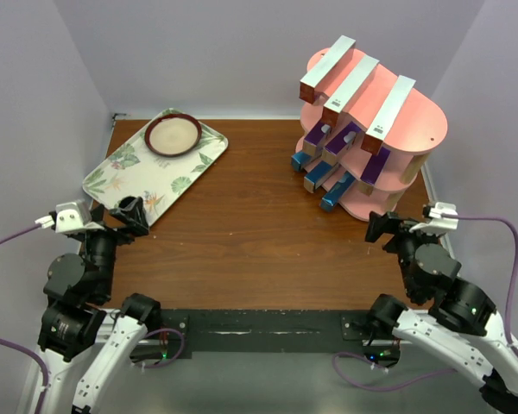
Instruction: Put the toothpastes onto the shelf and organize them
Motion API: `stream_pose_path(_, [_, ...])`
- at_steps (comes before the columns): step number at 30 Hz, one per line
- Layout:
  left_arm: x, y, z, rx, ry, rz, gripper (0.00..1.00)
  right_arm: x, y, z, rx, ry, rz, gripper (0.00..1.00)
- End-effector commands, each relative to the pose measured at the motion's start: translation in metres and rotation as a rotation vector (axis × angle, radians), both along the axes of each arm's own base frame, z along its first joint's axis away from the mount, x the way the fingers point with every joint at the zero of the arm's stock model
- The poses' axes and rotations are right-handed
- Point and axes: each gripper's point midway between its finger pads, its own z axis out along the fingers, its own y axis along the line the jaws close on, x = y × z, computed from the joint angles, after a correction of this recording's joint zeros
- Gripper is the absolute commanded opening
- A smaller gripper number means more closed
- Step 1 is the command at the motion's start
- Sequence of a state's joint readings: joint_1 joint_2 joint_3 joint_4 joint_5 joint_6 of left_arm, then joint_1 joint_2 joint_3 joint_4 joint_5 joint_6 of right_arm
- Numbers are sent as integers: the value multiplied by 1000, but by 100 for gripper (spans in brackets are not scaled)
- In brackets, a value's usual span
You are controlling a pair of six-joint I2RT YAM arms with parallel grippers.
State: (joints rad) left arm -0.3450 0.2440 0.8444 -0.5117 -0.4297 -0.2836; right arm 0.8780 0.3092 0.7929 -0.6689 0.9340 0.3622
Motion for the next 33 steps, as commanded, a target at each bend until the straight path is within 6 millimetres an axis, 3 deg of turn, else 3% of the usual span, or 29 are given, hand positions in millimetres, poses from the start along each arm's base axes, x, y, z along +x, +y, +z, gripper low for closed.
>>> stream_pose_path(1, [-5, 14, 5, 10, -10, 70, 100, -12, -35, 19, 68, -75, -123, 98])
stream_pose_path(17, [-4, 16, 1, -5, -13, 81, 100, -25, -58, 16, 152, -118, -191, 98])
stream_pose_path(33, [-1, 12, -2, -24, -11, 70, 100, -26, -61, 14, 167, -124, -199, 98])
